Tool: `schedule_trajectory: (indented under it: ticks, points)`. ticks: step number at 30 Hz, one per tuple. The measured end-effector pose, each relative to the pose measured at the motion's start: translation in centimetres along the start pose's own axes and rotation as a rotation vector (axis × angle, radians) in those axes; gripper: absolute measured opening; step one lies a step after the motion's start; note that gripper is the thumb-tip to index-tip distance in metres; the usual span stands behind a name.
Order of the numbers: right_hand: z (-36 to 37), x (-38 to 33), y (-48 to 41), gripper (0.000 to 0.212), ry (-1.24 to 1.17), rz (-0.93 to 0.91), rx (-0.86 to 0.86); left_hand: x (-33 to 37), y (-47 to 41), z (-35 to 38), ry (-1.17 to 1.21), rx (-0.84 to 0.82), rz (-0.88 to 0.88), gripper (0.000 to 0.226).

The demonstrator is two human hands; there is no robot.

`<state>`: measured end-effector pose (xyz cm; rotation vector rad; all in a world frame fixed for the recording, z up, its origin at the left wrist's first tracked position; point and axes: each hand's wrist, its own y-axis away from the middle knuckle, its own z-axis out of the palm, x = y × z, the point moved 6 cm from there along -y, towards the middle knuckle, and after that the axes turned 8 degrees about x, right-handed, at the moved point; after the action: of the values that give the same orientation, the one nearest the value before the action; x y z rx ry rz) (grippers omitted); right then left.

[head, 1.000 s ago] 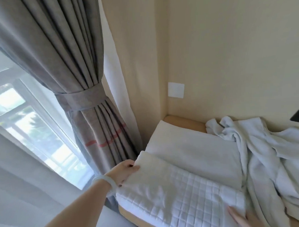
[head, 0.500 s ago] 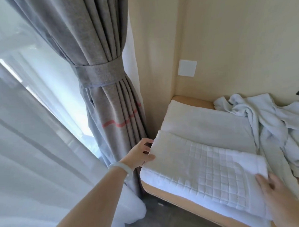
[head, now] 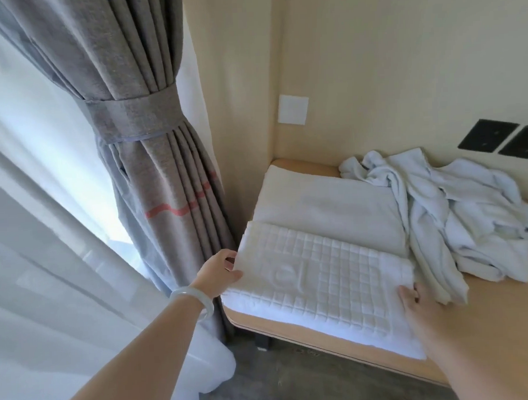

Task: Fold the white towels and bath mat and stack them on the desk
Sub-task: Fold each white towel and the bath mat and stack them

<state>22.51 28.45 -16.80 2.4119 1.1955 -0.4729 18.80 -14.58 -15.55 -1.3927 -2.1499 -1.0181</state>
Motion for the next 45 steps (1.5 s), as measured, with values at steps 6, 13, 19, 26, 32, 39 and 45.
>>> schedule_trajectory:
  ticks: [6,13,19,26,32,39,45]
  points:
    - [-0.7,-0.8,0.3,0.039,0.017,-0.018,0.066,0.9,0.0,0.9,-0.058,0.042,0.066,0.043]
    - [-1.6,-1.8,1.3,0.029,-0.007,-0.142,0.226,2.6,1.0,2.0,-0.193,0.138,0.23,0.046]
    - [-2.0,-3.4,1.2,0.024,0.343,-0.124,0.128,3.5,1.4,1.7,-0.37,0.329,0.259,0.062]
    - [3.5,-13.6,4.4,0.065,0.321,-0.678,0.079,10.7,2.6,9.6,-0.701,0.175,0.653,0.063]
    - [6.4,-7.8,2.7,0.064,0.441,-0.6,0.107,6.5,0.7,10.0,-0.684,0.189,0.715,0.062]
    - [6.3,-7.6,2.6,0.065,0.43,-0.61,0.088,6.4,0.8,9.8,-0.66,0.198,0.733,0.059]
    - [5.4,-7.7,2.4,0.08,0.367,-0.656,-0.037,7.0,0.6,10.0,-0.679,0.173,0.71,0.063]
